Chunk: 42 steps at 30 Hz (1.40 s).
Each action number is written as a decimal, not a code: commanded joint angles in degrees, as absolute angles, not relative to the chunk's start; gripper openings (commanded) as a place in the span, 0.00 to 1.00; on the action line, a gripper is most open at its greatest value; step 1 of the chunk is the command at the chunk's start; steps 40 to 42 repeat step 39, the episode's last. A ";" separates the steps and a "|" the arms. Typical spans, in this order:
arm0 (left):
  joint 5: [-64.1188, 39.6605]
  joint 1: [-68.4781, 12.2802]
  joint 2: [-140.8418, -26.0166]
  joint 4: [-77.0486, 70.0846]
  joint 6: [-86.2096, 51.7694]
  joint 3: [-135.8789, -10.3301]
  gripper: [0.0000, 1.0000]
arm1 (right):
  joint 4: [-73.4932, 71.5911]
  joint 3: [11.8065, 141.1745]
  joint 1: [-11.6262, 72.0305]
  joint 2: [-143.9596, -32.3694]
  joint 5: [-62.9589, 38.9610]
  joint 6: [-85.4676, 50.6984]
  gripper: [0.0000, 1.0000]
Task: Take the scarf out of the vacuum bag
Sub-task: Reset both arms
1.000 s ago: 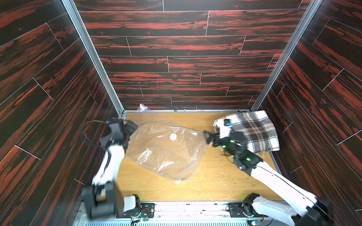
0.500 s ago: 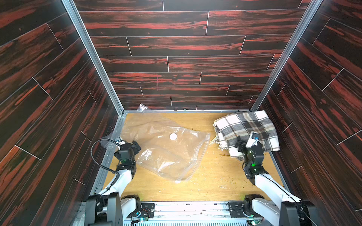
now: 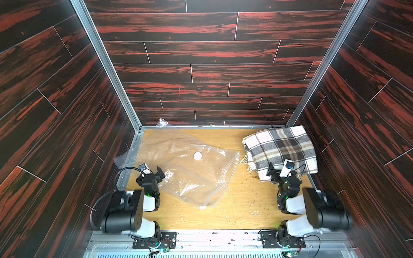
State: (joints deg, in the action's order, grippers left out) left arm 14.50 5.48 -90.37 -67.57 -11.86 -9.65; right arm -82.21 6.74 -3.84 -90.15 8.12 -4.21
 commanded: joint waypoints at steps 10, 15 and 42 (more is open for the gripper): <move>8.60 4.48 -88.39 -47.41 -6.78 -24.07 1.00 | -64.90 18.02 -4.33 -89.84 4.15 -4.09 0.98; 8.74 4.24 -88.20 -47.31 -6.77 -23.93 1.00 | -64.53 18.19 -4.55 -89.70 3.97 -4.00 0.98; 5.68 4.30 -88.23 -46.36 -5.88 -24.43 1.00 | -65.35 17.68 -4.45 -89.56 3.95 -3.95 0.98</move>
